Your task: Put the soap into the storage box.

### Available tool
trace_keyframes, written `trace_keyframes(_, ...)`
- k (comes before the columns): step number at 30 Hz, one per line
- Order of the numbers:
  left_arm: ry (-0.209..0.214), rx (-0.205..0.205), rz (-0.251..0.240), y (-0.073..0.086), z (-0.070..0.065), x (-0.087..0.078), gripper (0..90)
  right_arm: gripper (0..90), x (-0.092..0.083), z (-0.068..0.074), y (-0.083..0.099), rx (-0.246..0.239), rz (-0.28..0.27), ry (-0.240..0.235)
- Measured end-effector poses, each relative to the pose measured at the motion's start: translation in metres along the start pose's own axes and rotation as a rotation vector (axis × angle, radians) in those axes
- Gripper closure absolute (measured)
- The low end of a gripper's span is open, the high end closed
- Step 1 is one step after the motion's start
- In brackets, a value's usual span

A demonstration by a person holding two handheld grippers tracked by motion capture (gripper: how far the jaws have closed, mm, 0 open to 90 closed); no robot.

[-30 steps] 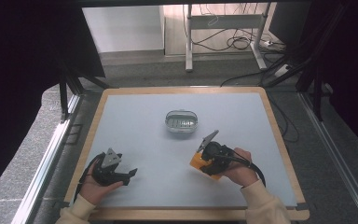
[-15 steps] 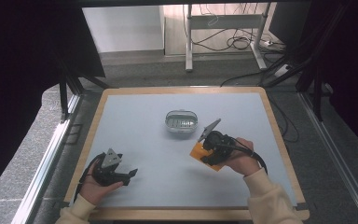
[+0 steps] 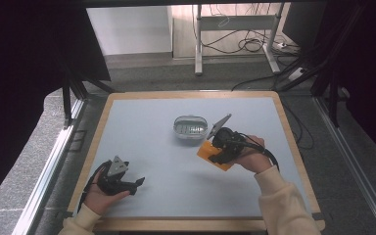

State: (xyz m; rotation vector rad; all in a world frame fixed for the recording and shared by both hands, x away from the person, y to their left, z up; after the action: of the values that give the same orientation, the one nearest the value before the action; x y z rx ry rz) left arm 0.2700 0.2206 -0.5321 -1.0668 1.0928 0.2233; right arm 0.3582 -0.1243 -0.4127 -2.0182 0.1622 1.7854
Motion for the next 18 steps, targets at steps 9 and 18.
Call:
trace_keyframes(9,0.000,0.006,0.005,0.000,0.001,0.000,17.1,61.5,0.001,-0.007,-0.008,-0.013,0.003,-0.004)
trace_keyframes(18,-0.003,-0.003,0.008,0.000,0.002,0.000,17.2,61.4,0.002,-0.013,-0.015,-0.025,0.011,-0.015)
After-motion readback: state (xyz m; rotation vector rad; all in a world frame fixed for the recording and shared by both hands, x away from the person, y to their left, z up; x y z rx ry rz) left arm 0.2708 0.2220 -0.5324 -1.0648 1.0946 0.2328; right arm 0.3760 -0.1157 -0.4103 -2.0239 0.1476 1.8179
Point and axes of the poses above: each handheld gripper's, and its own axes: x roughly forward along the jaws, y roughly out of its underside, z roughly to its left, the point moved 1 cm from there along x, roughly forward along the jaws, and after that the axes turned 12 degrees about z, right-handed, at the moved point
